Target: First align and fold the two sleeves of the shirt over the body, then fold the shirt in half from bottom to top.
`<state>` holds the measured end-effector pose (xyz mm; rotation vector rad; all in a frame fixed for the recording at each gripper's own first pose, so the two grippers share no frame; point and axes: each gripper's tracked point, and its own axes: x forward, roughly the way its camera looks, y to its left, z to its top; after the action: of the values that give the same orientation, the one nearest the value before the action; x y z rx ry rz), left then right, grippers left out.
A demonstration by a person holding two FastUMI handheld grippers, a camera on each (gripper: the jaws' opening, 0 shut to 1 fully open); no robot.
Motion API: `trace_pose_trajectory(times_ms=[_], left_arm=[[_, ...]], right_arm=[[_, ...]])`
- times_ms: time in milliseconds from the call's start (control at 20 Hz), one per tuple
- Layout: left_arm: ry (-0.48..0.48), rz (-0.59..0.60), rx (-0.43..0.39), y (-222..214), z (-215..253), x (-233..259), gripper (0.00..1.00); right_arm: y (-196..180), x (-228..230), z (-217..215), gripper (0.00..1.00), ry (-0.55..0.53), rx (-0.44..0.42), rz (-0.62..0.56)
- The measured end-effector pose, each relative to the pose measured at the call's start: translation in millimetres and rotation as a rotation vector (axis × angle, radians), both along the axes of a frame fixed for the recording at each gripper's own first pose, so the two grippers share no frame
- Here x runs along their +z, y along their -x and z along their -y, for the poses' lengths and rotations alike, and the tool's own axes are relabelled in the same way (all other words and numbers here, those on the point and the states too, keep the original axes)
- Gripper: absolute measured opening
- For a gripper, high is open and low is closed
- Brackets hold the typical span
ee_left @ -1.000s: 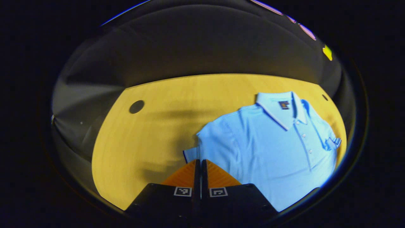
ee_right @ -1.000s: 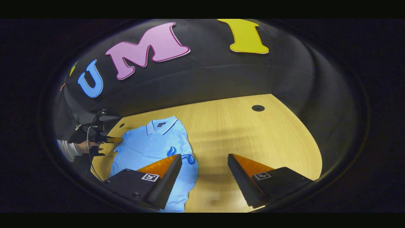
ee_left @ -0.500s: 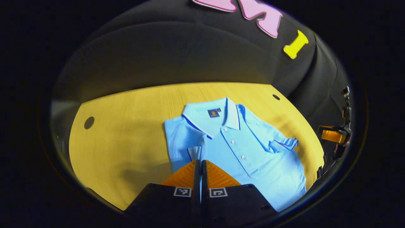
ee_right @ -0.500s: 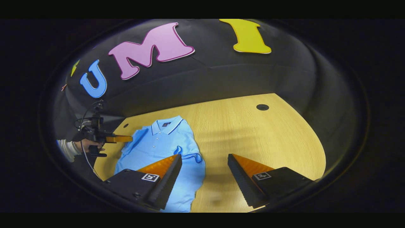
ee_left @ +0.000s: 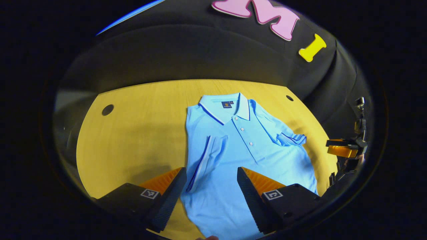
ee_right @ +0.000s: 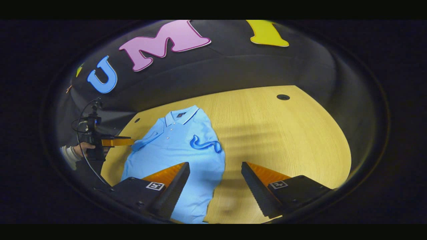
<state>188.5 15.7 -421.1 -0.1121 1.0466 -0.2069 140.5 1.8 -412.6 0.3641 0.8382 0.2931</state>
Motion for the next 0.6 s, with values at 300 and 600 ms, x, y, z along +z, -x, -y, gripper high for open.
trace_pose_trajectory(times_ms=[300,600], left_arm=[[0.068,-0.123,0.025,153,-7,3,0.98],[0.183,-0.253,0.056,248,8,-32,0.98]], right_arm=[[84,-19,-19,0.98,-0.101,0.052,-0.155],[171,-49,-49,0.98,-0.221,0.128,-0.318]])
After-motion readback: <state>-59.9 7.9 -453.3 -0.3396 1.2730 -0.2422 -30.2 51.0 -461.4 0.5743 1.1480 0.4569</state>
